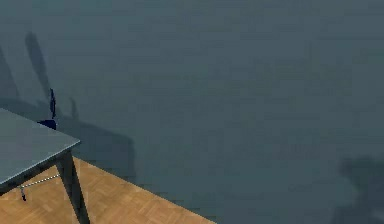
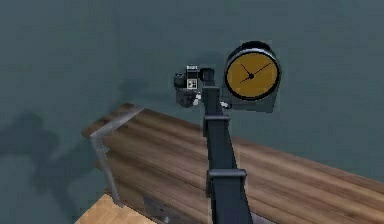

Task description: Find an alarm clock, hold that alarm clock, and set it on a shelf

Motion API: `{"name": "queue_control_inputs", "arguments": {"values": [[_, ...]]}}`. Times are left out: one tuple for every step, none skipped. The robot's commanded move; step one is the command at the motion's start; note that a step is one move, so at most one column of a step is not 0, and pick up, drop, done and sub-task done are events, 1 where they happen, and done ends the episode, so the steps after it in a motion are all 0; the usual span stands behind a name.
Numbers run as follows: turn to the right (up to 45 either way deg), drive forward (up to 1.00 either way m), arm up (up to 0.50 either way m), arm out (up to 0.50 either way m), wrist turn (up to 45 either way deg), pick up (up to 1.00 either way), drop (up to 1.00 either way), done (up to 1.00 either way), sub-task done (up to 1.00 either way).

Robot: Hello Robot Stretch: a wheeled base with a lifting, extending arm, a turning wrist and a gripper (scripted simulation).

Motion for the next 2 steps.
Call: {"name": "queue_control_inputs", "arguments": {"values": [[0.0, 0.0, 0.0, 0.0, 0.0, 0.0, 1.0, 0.0, 0.0], [0.0, 0.0, 0.1, 0.0, 0.0, 0.0, 0.0, 0.0, 0.0]]}}
